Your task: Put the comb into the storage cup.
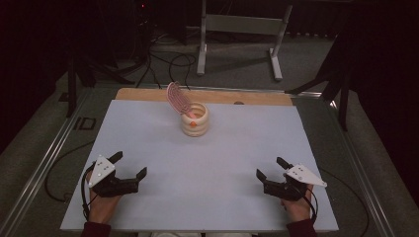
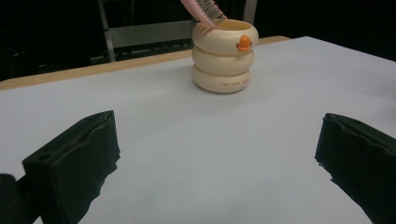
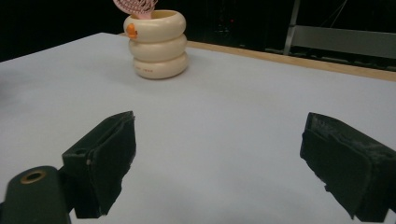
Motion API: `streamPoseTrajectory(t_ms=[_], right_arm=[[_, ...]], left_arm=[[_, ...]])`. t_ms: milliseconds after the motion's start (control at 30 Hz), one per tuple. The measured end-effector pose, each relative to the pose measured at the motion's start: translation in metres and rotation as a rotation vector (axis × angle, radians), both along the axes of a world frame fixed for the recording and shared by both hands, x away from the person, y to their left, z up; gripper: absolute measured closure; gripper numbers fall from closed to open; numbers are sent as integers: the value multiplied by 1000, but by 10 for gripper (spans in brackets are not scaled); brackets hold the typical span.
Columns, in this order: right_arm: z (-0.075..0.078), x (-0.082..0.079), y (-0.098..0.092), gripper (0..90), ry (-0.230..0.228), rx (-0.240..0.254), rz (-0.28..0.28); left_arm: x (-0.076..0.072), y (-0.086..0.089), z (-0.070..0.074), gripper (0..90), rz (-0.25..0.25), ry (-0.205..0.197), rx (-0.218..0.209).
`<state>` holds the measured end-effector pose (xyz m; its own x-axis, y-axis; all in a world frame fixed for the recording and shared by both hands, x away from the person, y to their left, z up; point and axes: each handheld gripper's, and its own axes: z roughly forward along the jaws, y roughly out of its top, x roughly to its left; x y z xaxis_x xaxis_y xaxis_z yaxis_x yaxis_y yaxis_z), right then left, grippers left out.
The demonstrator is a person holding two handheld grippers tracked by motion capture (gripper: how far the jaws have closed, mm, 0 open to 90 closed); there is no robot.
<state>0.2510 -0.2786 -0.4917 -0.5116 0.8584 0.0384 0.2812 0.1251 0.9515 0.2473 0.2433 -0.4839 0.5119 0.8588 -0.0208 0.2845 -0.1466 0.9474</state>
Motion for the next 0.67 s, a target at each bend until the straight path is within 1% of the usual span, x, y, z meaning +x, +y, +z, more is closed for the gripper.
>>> streamPoseTrajectory(t_ms=[100,200,233,267,367,400,500,667], right_arm=[[1,0,-6,105,-17,2,-20],[1,0,-9,105,-21,4,-33],[1,0,-9,105,-21,4,-33],[1,1,-9,105,-23,2,-40],[0,1,-9,105,-24,3,-44],[0,1,-8,105,-27,-7,-44],[0,1,-7,105,-23,-7,-43],[0,1,-7,104,-25,-19,-43]], left_arm=[[-4,2,-1,1,15,-10,-1],[-9,8,1,1,36,-28,-10],[-9,8,1,1,36,-28,-10],[-11,12,1,1,47,-36,-12],[-13,16,0,1,50,-35,-9],[-14,17,0,1,51,-34,-3],[-15,17,-2,1,48,-30,21],[-15,17,-2,1,47,-25,23]])
